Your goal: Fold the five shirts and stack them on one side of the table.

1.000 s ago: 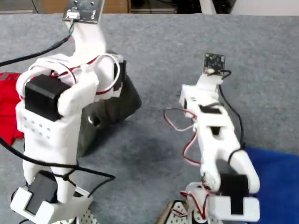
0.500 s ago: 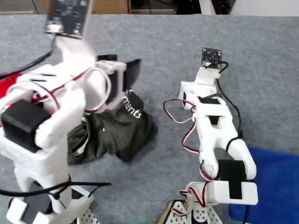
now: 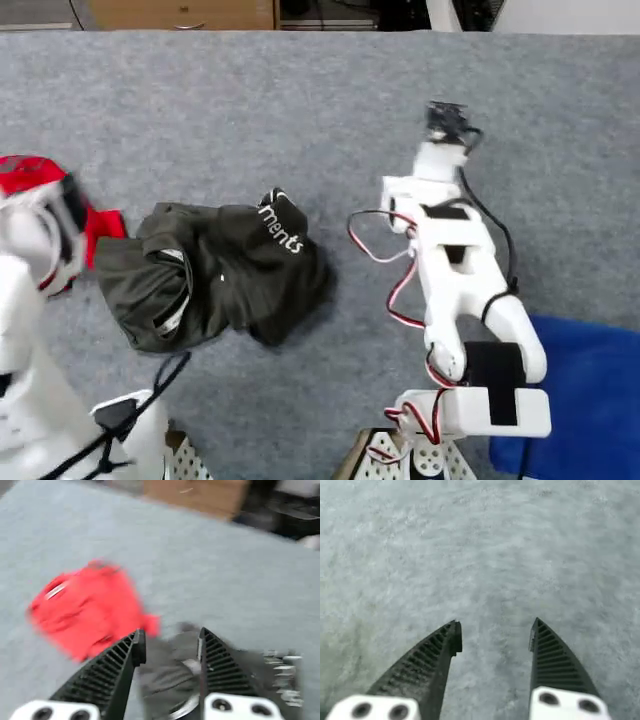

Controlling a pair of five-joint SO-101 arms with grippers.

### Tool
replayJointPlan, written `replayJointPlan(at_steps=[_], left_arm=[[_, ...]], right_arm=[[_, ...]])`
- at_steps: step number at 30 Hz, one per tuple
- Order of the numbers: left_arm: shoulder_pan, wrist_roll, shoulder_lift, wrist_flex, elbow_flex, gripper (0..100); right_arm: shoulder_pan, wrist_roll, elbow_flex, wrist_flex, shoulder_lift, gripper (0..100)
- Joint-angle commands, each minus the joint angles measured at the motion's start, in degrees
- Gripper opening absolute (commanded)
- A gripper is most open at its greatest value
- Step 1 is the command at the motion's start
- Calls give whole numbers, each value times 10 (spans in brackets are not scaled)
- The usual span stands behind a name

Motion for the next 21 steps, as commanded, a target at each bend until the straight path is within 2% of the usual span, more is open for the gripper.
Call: replayJointPlan(at_steps=[1,4,7,10,16,21], left_arm=[[-139,-25,-8,-53,93,181],[-228,-25,-9,-117,171,181],[-271,-25,-14,-146,231,181],[-294,-27,-14,-149,272,181],[-306,-27,-14,-149,325,181],[-324,-28,-14,-149,338,181]], right_arm=[[-46,27,-121,149,-10,225],[-86,33,-250,295,1,225],[-138,55,-382,421,31,225],[-198,56,-503,522,93,242],[-288,100,-683,663,298,421],[-320,102,-811,734,465,431]])
